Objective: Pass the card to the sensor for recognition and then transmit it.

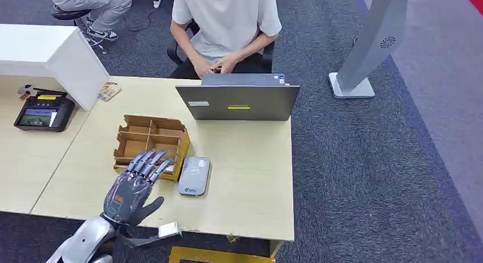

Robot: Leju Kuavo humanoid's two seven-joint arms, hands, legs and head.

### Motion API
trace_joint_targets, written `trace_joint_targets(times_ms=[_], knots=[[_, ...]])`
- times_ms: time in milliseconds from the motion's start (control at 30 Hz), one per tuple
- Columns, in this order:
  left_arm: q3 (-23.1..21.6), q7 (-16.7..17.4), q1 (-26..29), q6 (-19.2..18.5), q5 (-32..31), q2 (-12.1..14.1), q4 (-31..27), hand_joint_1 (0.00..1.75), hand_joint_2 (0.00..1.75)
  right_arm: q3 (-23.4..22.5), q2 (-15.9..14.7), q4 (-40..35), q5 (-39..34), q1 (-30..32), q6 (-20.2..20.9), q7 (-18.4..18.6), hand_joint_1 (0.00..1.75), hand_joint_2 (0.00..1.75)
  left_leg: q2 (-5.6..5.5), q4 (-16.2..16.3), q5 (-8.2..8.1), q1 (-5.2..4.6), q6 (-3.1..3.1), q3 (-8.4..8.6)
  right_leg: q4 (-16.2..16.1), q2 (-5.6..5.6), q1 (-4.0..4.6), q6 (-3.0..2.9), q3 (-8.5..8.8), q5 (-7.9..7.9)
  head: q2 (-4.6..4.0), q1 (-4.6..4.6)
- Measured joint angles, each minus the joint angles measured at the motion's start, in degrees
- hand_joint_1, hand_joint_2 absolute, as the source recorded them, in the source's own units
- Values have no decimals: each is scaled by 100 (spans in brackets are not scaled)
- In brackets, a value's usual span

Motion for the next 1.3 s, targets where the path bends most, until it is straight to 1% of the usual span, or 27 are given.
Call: trace_joint_targets(times_ms=[267, 400, 533, 633, 767, 933, 1167, 1300], knots=[[0, 4, 22, -6, -9, 0, 92, 0, 175, 0, -2, 0, 2, 1, -2, 0, 0, 175, 0, 0, 1, 0, 0, 1, 0, 0, 0, 0, 1, 1, 0, 0], [2, 109, 31, -96, -79, 0, 138, 0, 175, -2, -4, 0, 24, 1, -7, 0, 0, 175, 0, 0, 1, 0, 0, 1, 1, 0, 0, 0, 1, 1, 0, -2], [20, 286, 31, -125, -190, -43, 297, 0, 175, -2, -11, 0, 74, 1, 2, 11, 0, 175, 0, 0, 0, 0, 0, 1, 0, 0, 0, 0, 1, 1, 0, 0], [70, 562, 29, -76, -361, -146, 509, 0, 175, -2, -20, 0, 133, 1, 18, 35, 0, 175, 0, 0, 0, 0, 0, 1, 0, 0, 0, 0, 1, 0, 0, 0], [210, 794, 3, -2, -474, -293, 837, 0, 175, -2, -28, 0, 205, 1, 20, 48, 0, 175, 0, 0, 0, 0, 0, 1, 0, -1, 0, 0, 1, 1, 0, -2], [472, 776, -36, 225, -516, -426, 1167, 0, 175, -7, -52, 0, 131, 0, 11, -7, 0, 175, 0, 0, 0, 0, 0, 2, 0, -2, 0, 0, 1, 1, 0, 0], [758, 704, -65, 284, -431, -527, 1311, 0, 175, -22, -125, -4, 127, 1, -35, 44, 0, 175, 0, 0, 0, 0, 0, 2, 0, -2, 0, 0, 1, 1, 0, 0], [841, 695, -84, 284, -417, -553, 1372, 0, 175, -28, -140, -9, 129, 1, -35, 48, 0, 175, -1, 0, 0, 0, 0, 2, 0, -2, 0, 0, 1, 1, 0, 0]])
